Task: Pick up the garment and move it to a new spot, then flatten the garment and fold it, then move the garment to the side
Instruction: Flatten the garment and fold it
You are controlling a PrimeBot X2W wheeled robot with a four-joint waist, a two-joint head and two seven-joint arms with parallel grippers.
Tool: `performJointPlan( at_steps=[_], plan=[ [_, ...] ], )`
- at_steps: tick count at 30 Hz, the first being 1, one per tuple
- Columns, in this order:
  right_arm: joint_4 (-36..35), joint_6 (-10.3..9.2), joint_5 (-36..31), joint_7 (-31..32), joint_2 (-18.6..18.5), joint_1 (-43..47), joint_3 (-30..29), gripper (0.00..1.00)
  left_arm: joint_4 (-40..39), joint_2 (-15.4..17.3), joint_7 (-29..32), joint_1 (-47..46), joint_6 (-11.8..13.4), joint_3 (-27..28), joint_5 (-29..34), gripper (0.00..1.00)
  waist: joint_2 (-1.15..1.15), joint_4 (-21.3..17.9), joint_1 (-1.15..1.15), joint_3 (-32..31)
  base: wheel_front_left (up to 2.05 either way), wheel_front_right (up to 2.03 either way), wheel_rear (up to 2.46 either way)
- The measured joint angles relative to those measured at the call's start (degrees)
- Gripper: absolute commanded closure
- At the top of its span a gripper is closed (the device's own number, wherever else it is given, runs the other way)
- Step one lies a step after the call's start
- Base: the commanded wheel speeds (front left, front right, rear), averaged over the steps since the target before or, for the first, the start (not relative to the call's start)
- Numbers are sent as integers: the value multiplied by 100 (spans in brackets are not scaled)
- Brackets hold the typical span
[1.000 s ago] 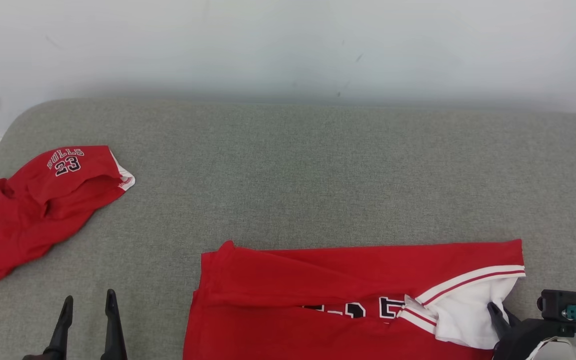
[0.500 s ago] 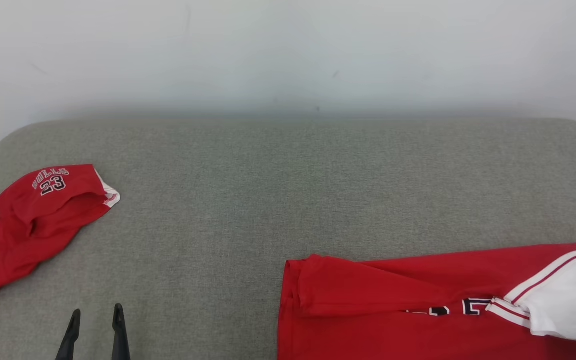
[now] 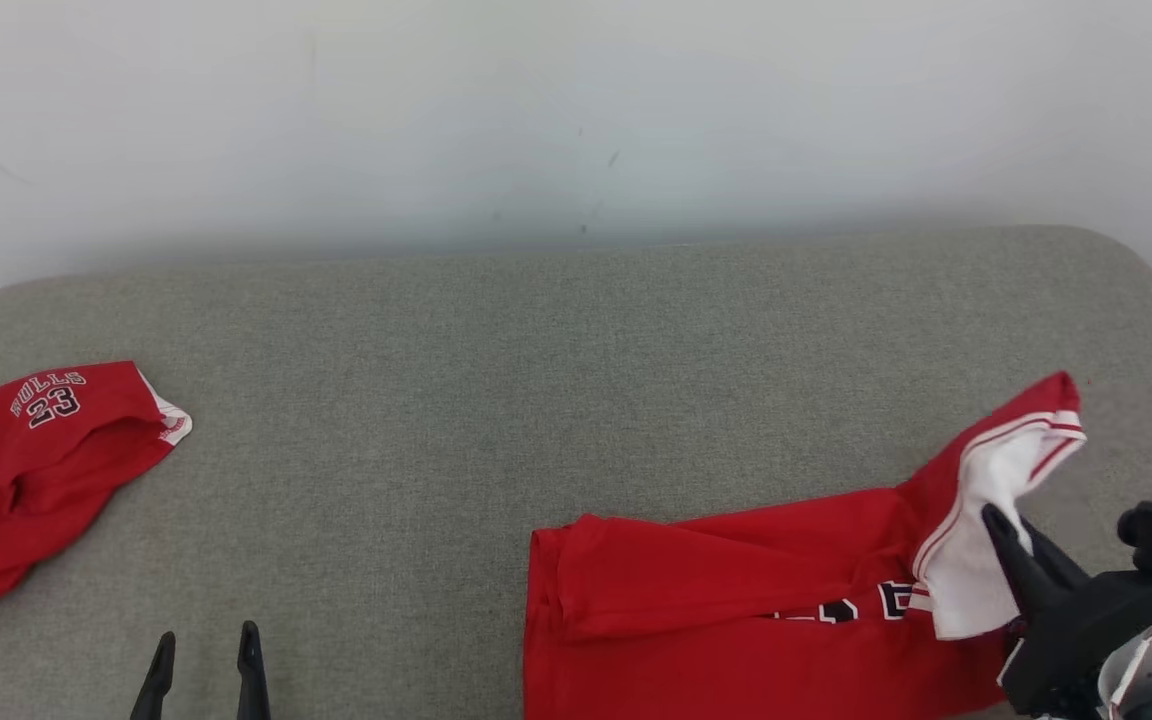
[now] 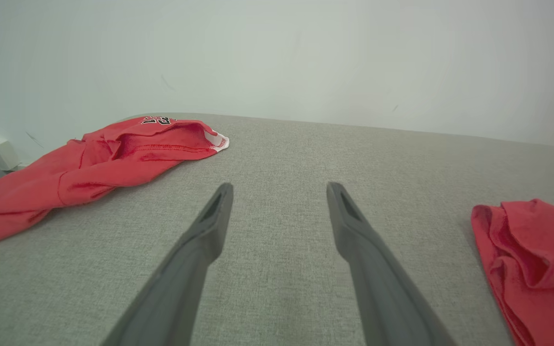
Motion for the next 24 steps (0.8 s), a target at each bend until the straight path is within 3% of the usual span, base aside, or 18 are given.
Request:
performJointPlan(
  at_steps=[5, 9, 15, 24],
  plan=[
    [-705, 0, 76, 326, 368, 22, 468, 100, 47, -3, 0, -51, -1, -114, -42, 0, 0, 77, 0, 9, 0, 0, 0],
    [-870, 0, 81, 403, 621, -29, 812, 100, 98, -2, 0, -89, -1, -164, -53, 0, 0, 209, 0, 34, 0, 0, 0],
    [-730, 0, 11, 403, 998, -164, 1212, 100, 186, -2, 0, -199, -2, -349, -69, 0, 0, 490, 0, 81, 0, 0, 0],
    [23, 0, -427, 125, 1332, -256, 1684, 100, 279, -1, 0, -355, -2, -537, -165, 0, 0, 865, 0, 202, 0, 0, 0]
  ],
)
